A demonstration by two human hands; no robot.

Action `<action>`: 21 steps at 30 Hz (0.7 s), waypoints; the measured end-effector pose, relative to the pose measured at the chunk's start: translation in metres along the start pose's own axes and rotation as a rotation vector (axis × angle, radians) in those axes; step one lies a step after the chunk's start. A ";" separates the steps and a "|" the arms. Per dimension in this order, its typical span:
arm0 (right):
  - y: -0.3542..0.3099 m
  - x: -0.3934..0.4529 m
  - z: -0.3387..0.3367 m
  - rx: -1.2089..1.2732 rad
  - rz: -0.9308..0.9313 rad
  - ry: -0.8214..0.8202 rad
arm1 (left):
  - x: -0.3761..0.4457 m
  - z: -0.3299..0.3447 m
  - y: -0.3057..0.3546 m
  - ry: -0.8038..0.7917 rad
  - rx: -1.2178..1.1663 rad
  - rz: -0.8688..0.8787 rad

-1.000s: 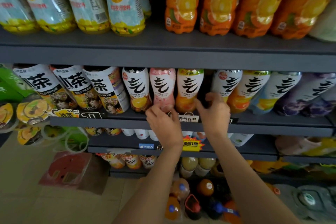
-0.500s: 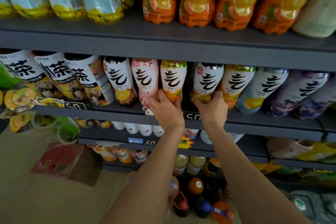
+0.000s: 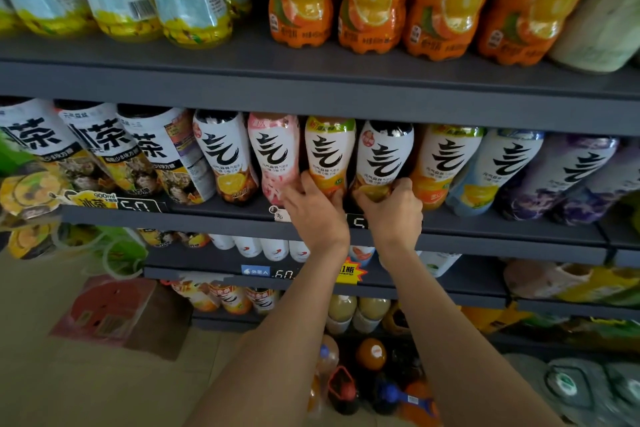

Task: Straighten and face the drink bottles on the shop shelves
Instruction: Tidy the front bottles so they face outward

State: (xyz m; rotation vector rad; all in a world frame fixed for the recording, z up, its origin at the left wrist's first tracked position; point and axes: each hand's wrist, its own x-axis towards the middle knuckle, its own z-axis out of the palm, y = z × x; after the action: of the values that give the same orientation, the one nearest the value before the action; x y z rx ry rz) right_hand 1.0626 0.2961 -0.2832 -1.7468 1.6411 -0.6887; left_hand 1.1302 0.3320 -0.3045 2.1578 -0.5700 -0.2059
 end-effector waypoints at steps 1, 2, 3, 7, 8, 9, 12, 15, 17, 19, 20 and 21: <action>0.000 0.000 -0.001 -0.006 0.000 0.001 | -0.001 0.001 0.001 -0.004 0.001 -0.004; 0.000 0.000 -0.001 -0.013 0.000 -0.004 | 0.000 0.000 0.001 -0.004 0.004 -0.009; -0.001 0.000 -0.001 -0.019 0.002 -0.005 | -0.001 0.000 0.001 -0.004 0.008 -0.009; -0.001 0.001 0.001 -0.024 0.006 -0.003 | -0.001 -0.001 0.001 -0.003 0.022 0.010; 0.001 0.001 0.001 -0.017 0.001 -0.007 | -0.002 -0.002 0.002 0.001 0.014 0.009; 0.003 0.001 -0.001 -0.007 -0.006 -0.010 | -0.004 -0.003 0.001 0.017 -0.006 0.004; 0.017 0.002 -0.017 0.058 -0.041 0.075 | -0.017 -0.003 0.001 0.117 -0.108 0.040; 0.034 0.005 -0.042 0.102 -0.008 0.232 | -0.034 0.007 0.007 -0.001 -0.136 0.122; 0.040 0.013 -0.049 0.049 0.000 0.221 | -0.040 0.016 0.015 -0.105 -0.093 0.147; 0.041 0.027 -0.048 -0.013 0.015 0.163 | -0.038 0.023 0.022 -0.126 -0.029 0.140; 0.039 0.034 -0.046 -0.015 0.037 0.138 | -0.036 0.025 0.023 -0.130 0.002 0.135; 0.038 0.039 -0.045 -0.005 0.056 0.122 | -0.035 0.027 0.025 -0.137 0.024 0.133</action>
State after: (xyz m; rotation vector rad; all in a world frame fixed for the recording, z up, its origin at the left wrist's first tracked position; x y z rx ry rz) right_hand 1.0076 0.2521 -0.2837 -1.6848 1.7675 -0.7790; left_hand 1.0823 0.3160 -0.3036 2.1309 -0.7952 -0.2764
